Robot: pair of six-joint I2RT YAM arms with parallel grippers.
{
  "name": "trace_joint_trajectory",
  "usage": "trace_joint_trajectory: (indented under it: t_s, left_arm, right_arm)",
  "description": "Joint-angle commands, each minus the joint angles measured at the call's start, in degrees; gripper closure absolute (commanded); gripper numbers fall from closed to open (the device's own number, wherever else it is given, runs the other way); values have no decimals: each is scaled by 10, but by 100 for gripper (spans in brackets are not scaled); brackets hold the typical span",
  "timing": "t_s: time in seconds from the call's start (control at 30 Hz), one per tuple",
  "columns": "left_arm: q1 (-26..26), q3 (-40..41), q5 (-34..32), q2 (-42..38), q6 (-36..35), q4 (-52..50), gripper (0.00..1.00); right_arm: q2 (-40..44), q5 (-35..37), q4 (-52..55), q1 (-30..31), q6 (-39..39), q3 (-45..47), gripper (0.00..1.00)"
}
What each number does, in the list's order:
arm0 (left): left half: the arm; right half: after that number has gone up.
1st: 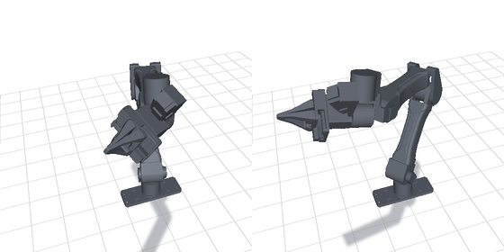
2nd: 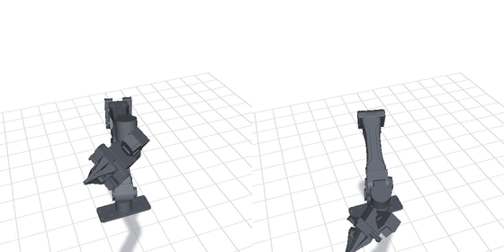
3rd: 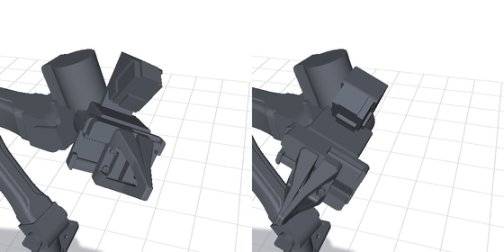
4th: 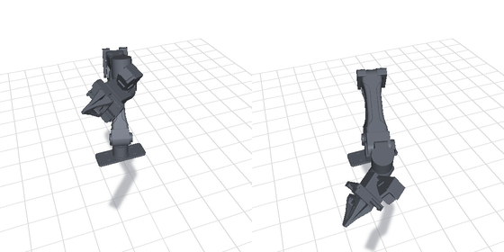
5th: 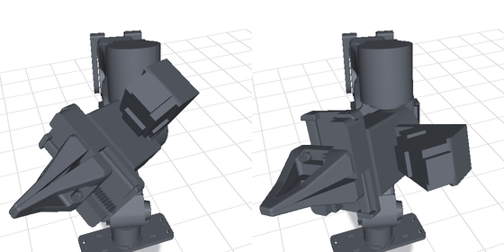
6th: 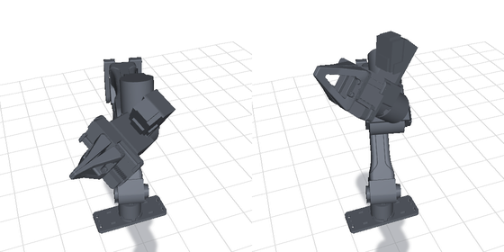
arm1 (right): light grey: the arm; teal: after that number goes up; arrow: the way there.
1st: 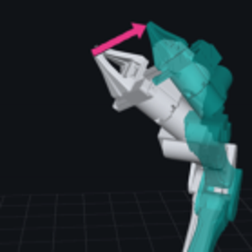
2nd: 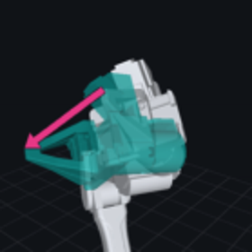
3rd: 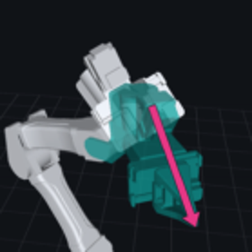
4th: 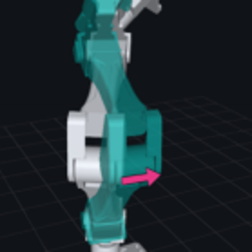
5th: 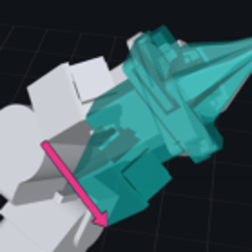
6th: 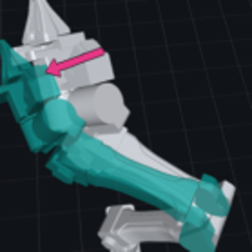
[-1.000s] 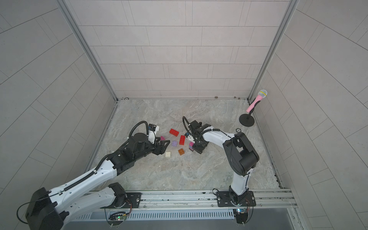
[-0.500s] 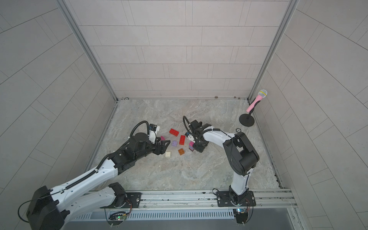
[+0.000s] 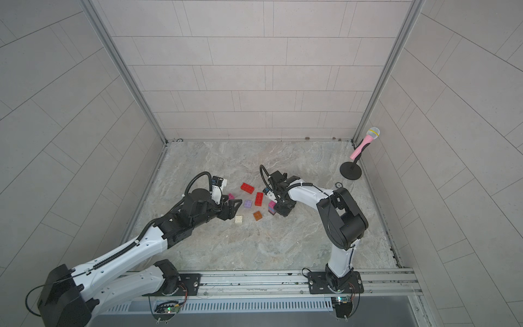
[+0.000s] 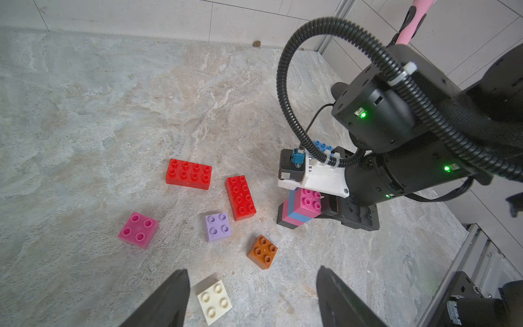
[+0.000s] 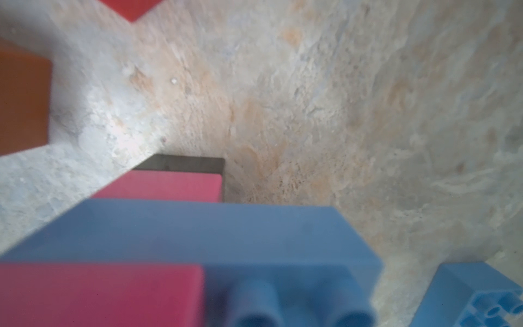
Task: Assemble the letter p with lego
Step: Pick up the lego brick from the center of the board.
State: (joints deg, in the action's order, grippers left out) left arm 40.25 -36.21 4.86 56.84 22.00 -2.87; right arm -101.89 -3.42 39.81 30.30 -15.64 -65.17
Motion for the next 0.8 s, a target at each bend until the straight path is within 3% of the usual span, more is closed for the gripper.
trace_joint_trajectory:
  t_s: [0.0, 0.13, 0.3, 0.4, 0.57, 0.77]
  left_arm:
    - [-3, -12, -8, 0, -10, 6, 23]
    - [-2, -30, -11, 11, -7, 1, 32]
    - [-3, -58, 10, 44, 2, 1, 70]
    - [-2, -72, 43, 73, 8, 11, 98]
    - [11, -99, 102, 145, 35, 43, 100]
    - [42, -191, 181, 288, 50, 18, 100]
  right_arm:
    - [30, -2, 0, -2, 8, 4, 80]
    - [80, -15, 8, -2, 17, 3, 81]
    - [125, 9, 61, 0, 34, -15, 81]
    - [153, 28, 87, -1, 45, -22, 81]
    - [181, 55, 106, -9, 63, -44, 82]
    - [145, 17, 111, -51, 62, -102, 82]
